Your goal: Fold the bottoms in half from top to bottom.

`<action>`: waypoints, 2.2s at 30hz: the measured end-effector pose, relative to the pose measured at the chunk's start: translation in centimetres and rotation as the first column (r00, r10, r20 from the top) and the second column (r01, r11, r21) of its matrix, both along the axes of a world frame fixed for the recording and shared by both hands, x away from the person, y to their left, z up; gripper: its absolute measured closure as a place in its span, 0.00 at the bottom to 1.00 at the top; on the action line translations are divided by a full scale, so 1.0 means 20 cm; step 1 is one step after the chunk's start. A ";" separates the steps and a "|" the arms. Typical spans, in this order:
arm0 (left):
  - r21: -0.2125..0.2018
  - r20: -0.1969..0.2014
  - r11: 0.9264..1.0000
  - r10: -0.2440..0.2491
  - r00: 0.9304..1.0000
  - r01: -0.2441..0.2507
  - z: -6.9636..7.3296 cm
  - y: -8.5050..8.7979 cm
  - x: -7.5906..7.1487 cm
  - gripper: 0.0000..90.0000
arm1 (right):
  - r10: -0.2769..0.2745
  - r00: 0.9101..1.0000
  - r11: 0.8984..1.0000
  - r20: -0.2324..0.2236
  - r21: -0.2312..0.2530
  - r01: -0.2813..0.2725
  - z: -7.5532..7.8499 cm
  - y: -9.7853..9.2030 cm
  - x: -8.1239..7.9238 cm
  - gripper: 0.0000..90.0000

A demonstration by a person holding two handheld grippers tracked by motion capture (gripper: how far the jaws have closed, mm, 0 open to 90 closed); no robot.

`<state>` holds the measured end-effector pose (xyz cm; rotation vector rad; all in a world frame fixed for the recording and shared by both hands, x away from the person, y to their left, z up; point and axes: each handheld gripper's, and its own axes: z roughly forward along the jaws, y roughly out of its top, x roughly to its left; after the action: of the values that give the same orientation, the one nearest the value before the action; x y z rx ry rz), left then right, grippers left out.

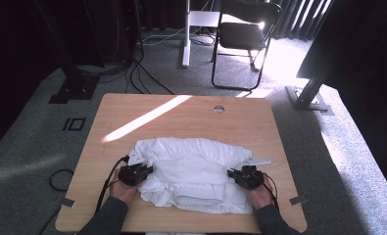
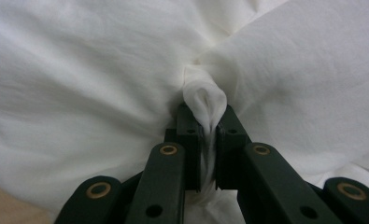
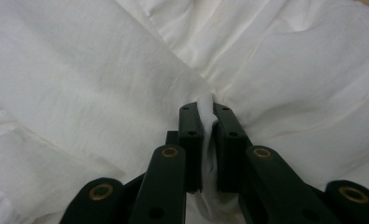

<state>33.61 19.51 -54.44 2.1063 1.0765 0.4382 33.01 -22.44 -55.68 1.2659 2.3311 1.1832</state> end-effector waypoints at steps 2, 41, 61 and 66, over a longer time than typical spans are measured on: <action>0.006 0.011 1.000 0.007 1.000 -0.007 0.00 -0.01 0.03 0.94 | -0.003 1.000 1.000 -0.001 -0.007 0.003 0.00 0.00 0.02 0.92; -0.364 0.225 0.927 0.186 0.957 -0.095 0.53 0.10 0.35 0.97 | -0.172 0.951 0.985 0.258 0.068 0.159 0.46 -0.02 0.39 0.93; -0.425 0.099 0.905 0.039 0.994 0.007 0.34 0.22 -0.07 0.78 | -0.063 0.974 0.994 0.219 0.103 0.041 0.31 -0.12 -0.10 0.86; -0.373 0.137 0.927 0.086 0.987 -0.029 0.43 0.19 -0.06 0.68 | -0.104 0.964 0.989 0.245 0.125 0.075 0.36 -0.11 -0.10 0.54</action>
<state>32.37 23.25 -45.86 1.6854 1.0427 0.3814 31.02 -24.63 -48.50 1.1673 2.0301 1.3761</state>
